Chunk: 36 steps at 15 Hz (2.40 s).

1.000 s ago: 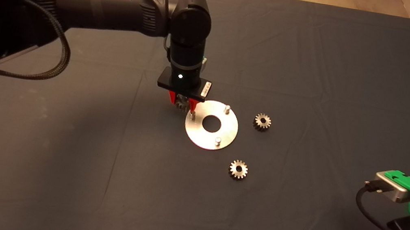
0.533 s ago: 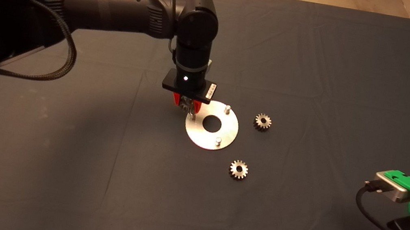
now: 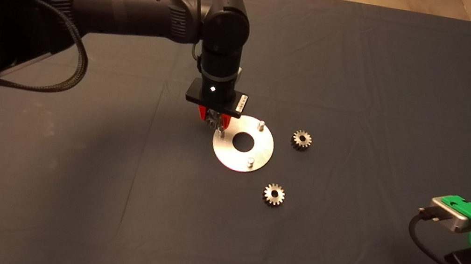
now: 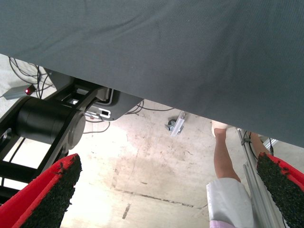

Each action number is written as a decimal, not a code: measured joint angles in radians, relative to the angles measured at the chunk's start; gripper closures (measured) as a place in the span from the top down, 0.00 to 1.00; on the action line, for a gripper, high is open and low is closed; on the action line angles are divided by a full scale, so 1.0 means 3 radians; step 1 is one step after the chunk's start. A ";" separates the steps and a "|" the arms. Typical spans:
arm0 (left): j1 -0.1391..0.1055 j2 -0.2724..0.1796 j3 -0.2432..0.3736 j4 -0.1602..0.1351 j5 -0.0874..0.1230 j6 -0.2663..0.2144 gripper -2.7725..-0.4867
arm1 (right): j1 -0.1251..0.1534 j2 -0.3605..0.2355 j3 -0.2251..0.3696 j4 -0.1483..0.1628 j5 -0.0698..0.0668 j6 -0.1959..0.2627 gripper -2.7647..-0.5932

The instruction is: Install three planetary gears onto the carrier pins

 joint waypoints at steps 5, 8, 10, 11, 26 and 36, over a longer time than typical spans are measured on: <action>0.0000 0.0038 0.0001 0.0001 0.0000 -0.0003 0.21 | 0.0000 0.0000 0.0000 0.0000 0.0001 0.0000 0.99; 0.0000 0.0038 0.0001 0.0000 0.0000 -0.0016 0.21 | 0.0000 0.0000 0.0000 0.0000 0.0001 0.0000 0.99; 0.0000 0.0037 0.0006 0.0001 0.0000 -0.0058 0.21 | 0.0000 0.0000 0.0000 0.0000 0.0001 0.0000 0.99; 0.0000 0.0037 0.0012 0.0001 0.0000 -0.0070 0.21 | 0.0000 0.0000 0.0000 0.0000 0.0001 0.0000 0.99; 0.0091 0.0037 0.0049 -0.0005 0.0000 -0.0095 0.20 | 0.0000 0.0000 0.0000 0.0000 0.0001 0.0000 0.99; 0.0090 0.0138 -0.0042 -0.0005 -0.0003 -0.0082 0.20 | 0.0000 0.0000 0.0000 0.0000 -0.0001 0.0000 0.99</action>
